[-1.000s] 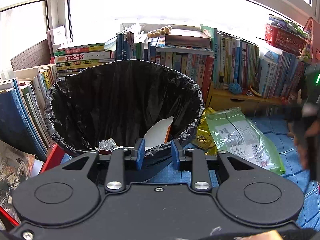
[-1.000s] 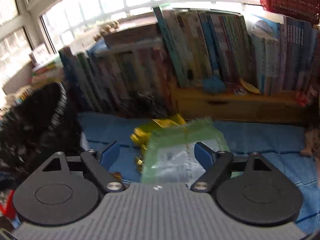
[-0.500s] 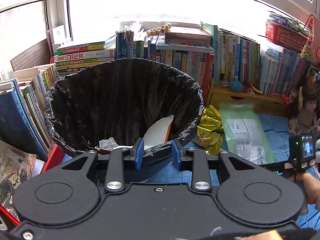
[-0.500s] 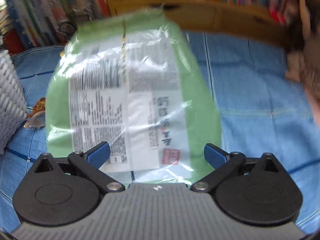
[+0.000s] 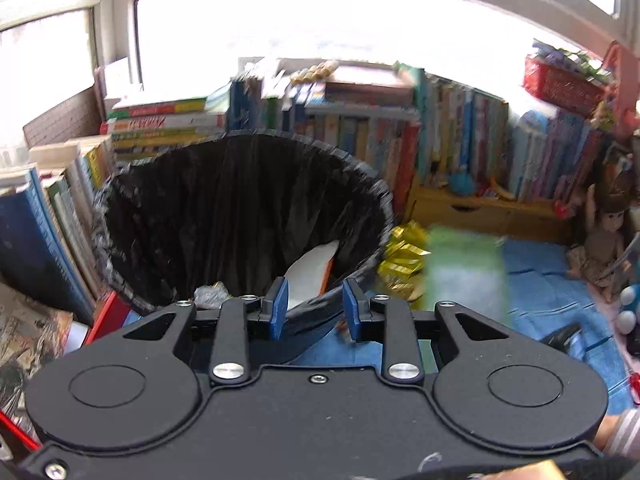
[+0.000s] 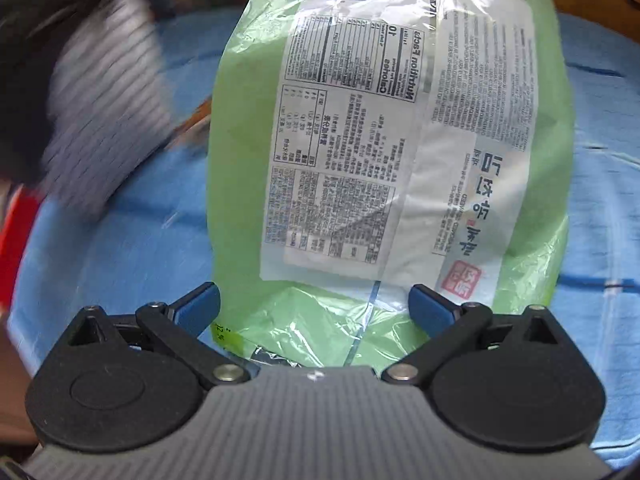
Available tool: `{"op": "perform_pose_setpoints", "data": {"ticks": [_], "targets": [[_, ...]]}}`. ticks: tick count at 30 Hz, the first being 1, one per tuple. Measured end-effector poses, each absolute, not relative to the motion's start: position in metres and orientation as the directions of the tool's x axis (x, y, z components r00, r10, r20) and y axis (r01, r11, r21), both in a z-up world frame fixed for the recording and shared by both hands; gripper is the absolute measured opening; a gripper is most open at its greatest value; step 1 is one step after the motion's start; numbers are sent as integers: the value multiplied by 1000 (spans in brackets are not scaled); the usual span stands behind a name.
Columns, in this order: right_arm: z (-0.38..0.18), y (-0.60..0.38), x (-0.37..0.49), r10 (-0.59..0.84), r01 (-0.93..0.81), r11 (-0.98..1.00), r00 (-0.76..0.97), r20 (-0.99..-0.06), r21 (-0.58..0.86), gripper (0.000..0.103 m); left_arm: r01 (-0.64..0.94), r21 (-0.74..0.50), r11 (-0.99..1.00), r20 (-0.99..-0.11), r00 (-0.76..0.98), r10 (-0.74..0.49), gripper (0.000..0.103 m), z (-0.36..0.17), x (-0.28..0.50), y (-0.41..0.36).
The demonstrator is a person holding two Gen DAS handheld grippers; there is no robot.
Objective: Collect trash
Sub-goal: 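Lift the green bag with the right gripper toward the bin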
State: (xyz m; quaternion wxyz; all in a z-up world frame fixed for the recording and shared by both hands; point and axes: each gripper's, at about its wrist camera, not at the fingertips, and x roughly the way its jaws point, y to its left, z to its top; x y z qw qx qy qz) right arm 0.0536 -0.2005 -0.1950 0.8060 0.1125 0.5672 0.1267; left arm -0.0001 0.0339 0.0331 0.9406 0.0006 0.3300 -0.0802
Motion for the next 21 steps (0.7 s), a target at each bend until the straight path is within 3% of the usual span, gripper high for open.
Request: {"op": "perform_pose_setpoints", "data": {"ticks": [4,6,10,17,21], "targets": [[-185,-184,34,452,-191,890,254,-855,413,103,229,-103,968,-591,769,-245,30,42,-12,22],[-174,-183,26,427,-208,902,297,-854,379,103,266,-136,954,-602,743,-293,37,36,-15,14],[-149,-199,15,404,-190,915,399,-823,356,103,293,-189,937,-668,661,-342,39,5,-13,-5],[-135,-252,13,181,17,973,552,-814,229,103,165,-293,942,-792,510,-336,43,-88,16,-17],[-153,-285,27,159,158,946,529,-834,281,102,84,-299,951,-866,394,-307,44,-145,38,-26]]}}
